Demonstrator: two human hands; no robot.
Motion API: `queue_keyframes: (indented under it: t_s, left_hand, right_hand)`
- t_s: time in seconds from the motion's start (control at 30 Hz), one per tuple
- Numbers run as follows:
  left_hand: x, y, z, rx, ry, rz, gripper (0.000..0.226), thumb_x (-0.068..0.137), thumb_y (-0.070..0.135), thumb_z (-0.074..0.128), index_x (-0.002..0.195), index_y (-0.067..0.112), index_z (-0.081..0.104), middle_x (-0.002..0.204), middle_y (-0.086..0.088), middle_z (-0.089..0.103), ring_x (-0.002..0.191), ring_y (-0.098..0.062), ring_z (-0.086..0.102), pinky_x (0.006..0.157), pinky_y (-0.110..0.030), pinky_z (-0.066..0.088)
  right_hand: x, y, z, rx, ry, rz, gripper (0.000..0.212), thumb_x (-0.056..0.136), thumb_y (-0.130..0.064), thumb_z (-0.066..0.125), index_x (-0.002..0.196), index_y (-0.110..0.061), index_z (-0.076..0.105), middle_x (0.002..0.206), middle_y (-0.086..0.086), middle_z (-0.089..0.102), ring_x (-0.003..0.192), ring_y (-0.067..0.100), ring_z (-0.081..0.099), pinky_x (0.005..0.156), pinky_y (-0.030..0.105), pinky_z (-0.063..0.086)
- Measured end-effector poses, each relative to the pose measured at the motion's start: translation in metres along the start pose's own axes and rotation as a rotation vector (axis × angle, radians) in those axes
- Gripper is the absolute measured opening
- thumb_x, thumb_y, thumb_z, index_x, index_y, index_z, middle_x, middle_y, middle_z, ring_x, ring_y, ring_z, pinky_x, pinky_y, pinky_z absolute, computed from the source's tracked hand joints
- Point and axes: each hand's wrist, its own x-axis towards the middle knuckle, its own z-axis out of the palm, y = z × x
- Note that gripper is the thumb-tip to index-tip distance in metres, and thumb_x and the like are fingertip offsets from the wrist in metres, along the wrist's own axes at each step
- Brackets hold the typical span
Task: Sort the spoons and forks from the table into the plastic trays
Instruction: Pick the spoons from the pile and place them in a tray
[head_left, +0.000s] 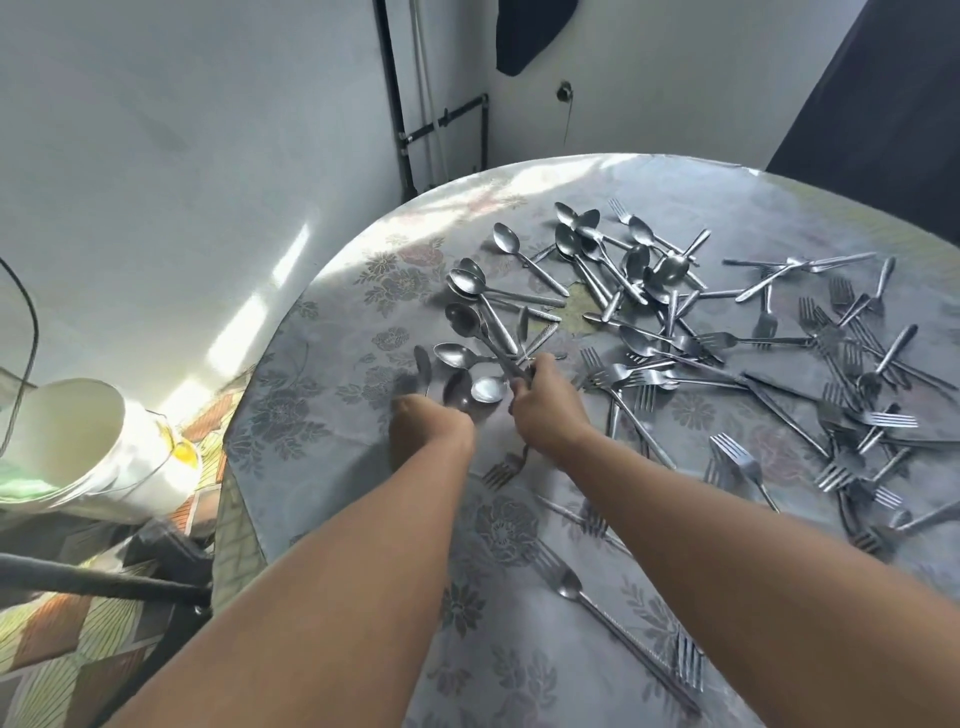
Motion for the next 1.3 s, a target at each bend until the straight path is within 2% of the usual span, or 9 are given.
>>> queue_keyframes:
  t_s: [0.17, 0.37, 0.5, 0.6, 0.7, 0.77, 0.93, 1.1, 1.3]
  left_hand:
    - [-0.01, -0.008, -0.004, -0.059, -0.09, 0.033, 0.025, 0.094, 0.025, 0.062, 0.11, 0.006, 0.065, 0.116, -0.015, 0.071, 0.107, -0.035, 0.067, 0.082, -0.036, 0.052]
    - [-0.03, -0.001, -0.01, -0.217, -0.049, 0.025, 0.041, 0.104, 0.03, 0.039, 0.132, 0.003, 0.053, 0.13, -0.019, 0.063, 0.114, -0.037, 0.061, 0.098, -0.045, 0.049]
    - [-0.049, 0.006, -0.013, -0.29, -0.016, 0.089, 0.042, 0.107, 0.03, 0.032, 0.136, 0.005, 0.048, 0.129, -0.017, 0.062, 0.108, -0.034, 0.058, 0.088, -0.041, 0.043]
    - [-0.06, 0.012, -0.016, -0.35, -0.032, 0.168, 0.038, 0.105, 0.032, 0.035, 0.132, 0.01, 0.05, 0.113, -0.01, 0.064, 0.096, -0.031, 0.056, 0.081, -0.039, 0.042]
    - [-0.064, 0.019, -0.014, -0.512, -0.109, 0.13, 0.034, 0.09, 0.042, 0.056, 0.114, 0.017, 0.058, 0.102, -0.006, 0.07, 0.087, -0.028, 0.065, 0.085, -0.045, 0.055]
    - [-0.064, 0.018, -0.013, -0.613, -0.18, 0.057, 0.038, 0.08, 0.045, 0.069, 0.102, 0.014, 0.066, 0.096, -0.014, 0.075, 0.072, -0.026, 0.07, 0.072, -0.046, 0.061]
    - [-0.057, 0.01, -0.004, -0.714, -0.277, 0.024, 0.014, 0.096, 0.014, 0.067, 0.101, 0.002, 0.072, 0.091, -0.016, 0.074, 0.063, -0.017, 0.067, 0.047, -0.029, 0.059]
    - [-0.073, 0.011, 0.003, -0.641, -0.283, 0.148, 0.015, 0.095, 0.022, 0.063, 0.09, 0.012, 0.072, 0.086, -0.009, 0.077, 0.08, -0.028, 0.074, 0.078, -0.048, 0.064]
    - [-0.136, 0.011, 0.004, -0.577, -0.247, 0.232, 0.014, 0.099, 0.02, 0.059, 0.097, 0.012, 0.07, 0.09, -0.011, 0.074, 0.085, -0.028, 0.071, 0.079, -0.044, 0.06]
  right_hand:
    - [-0.01, -0.005, -0.009, 0.056, 0.021, -0.046, 0.014, 0.108, -0.021, 0.041, 0.113, -0.017, 0.054, 0.099, 0.007, 0.065, 0.084, 0.024, 0.059, 0.07, 0.043, 0.049]
    - [-0.028, 0.003, -0.017, 0.256, 0.057, -0.006, 0.016, 0.11, -0.026, 0.041, 0.108, -0.019, 0.055, 0.095, 0.01, 0.066, 0.071, 0.02, 0.053, 0.063, 0.04, 0.041]
    - [-0.042, 0.007, -0.02, 0.357, 0.047, -0.018, 0.017, 0.11, -0.023, 0.041, 0.103, -0.016, 0.055, 0.087, 0.008, 0.063, 0.061, 0.015, 0.047, 0.052, 0.029, 0.038]
    - [-0.052, 0.003, -0.018, 0.52, -0.044, -0.016, 0.018, 0.111, -0.018, 0.041, 0.098, -0.014, 0.054, 0.077, 0.003, 0.059, 0.059, 0.014, 0.044, 0.051, 0.026, 0.038]
    - [-0.059, -0.001, -0.015, 0.596, -0.142, -0.028, 0.019, 0.111, -0.015, 0.042, 0.095, -0.016, 0.051, 0.074, 0.002, 0.057, 0.056, 0.008, 0.047, 0.055, 0.023, 0.039]
    - [-0.063, -0.005, -0.016, 0.655, -0.199, -0.03, 0.02, 0.111, -0.013, 0.041, 0.093, -0.014, 0.049, 0.073, 0.003, 0.054, 0.044, 0.0, 0.043, 0.046, 0.016, 0.037]
    - [-0.07, 0.001, -0.024, 0.641, -0.268, -0.004, 0.013, 0.111, -0.014, 0.044, 0.1, -0.014, 0.052, 0.071, 0.001, 0.059, 0.041, 0.0, 0.043, 0.04, 0.014, 0.032]
    - [-0.08, 0.005, -0.042, 0.613, -0.284, -0.006, 0.016, 0.106, -0.008, 0.047, 0.093, -0.016, 0.053, 0.063, -0.004, 0.056, 0.039, -0.002, 0.039, 0.039, 0.014, 0.029]
    - [-0.114, 0.02, -0.086, 0.554, -0.311, -0.072, 0.023, 0.101, 0.003, 0.043, 0.088, -0.014, 0.051, 0.066, 0.001, 0.047, 0.038, -0.002, 0.04, 0.039, 0.013, 0.03]
